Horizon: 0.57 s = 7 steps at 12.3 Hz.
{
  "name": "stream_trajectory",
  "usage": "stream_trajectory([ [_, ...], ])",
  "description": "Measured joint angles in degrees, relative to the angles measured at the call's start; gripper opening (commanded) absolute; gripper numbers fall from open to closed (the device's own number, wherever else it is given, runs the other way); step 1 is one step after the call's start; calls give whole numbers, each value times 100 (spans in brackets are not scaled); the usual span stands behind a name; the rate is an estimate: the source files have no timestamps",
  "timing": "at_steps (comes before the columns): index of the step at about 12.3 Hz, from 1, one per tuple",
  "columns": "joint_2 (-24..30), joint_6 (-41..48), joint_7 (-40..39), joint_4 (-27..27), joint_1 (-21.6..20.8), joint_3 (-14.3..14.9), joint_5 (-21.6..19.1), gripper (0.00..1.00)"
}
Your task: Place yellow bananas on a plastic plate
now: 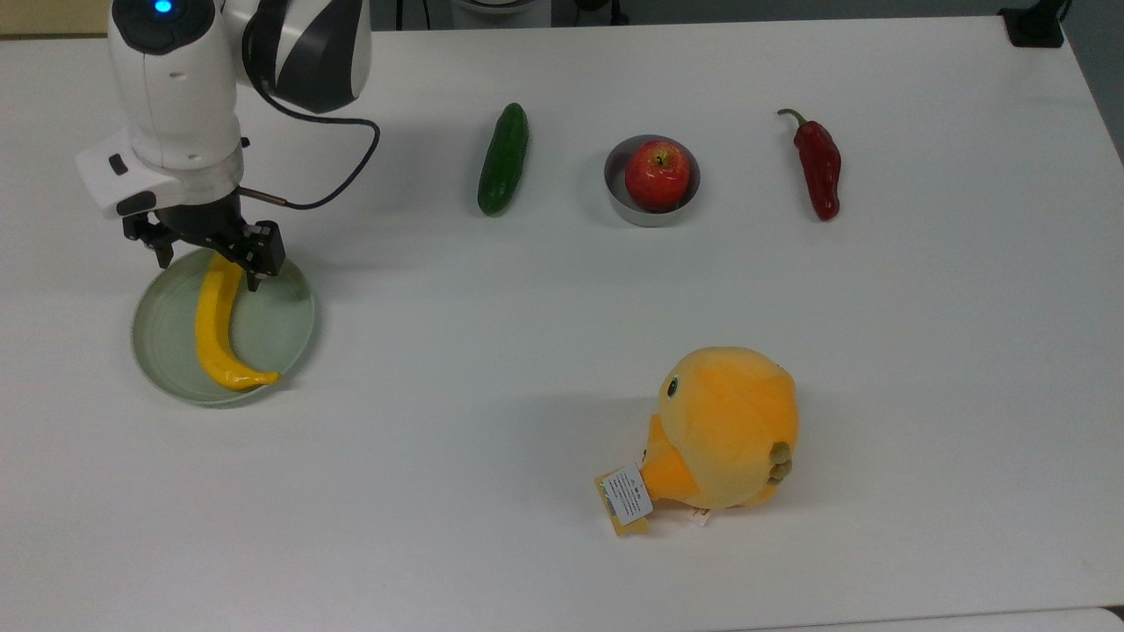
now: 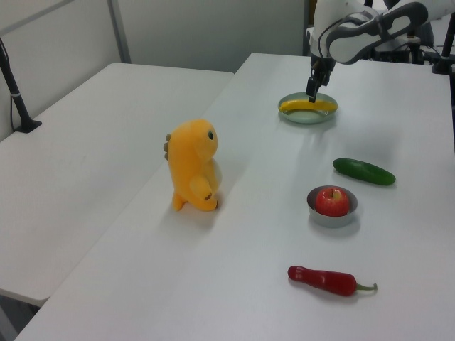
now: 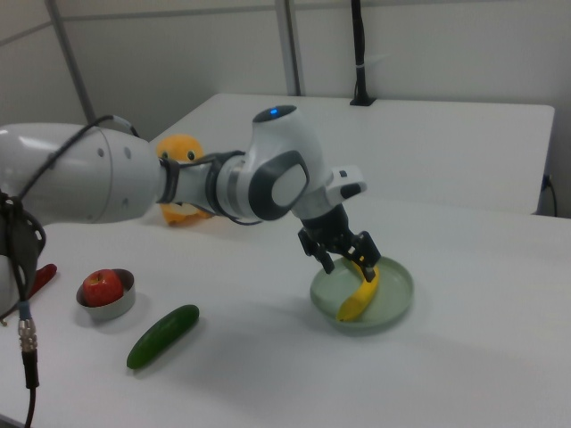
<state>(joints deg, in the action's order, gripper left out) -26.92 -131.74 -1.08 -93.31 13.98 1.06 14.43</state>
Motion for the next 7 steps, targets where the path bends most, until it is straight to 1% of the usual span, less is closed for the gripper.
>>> stream_trajectory([
  [1,120,196,14,2,-44,-5,-63,100],
  [3,468,520,26,5,-229,-14,-502,100],
  [5,930,1015,38,1,-460,-23,-895,100],
  [6,1191,1268,50,-20,-610,-30,-1078,100],
  [7,1415,1490,105,-65,-759,-42,-1169,100],
])
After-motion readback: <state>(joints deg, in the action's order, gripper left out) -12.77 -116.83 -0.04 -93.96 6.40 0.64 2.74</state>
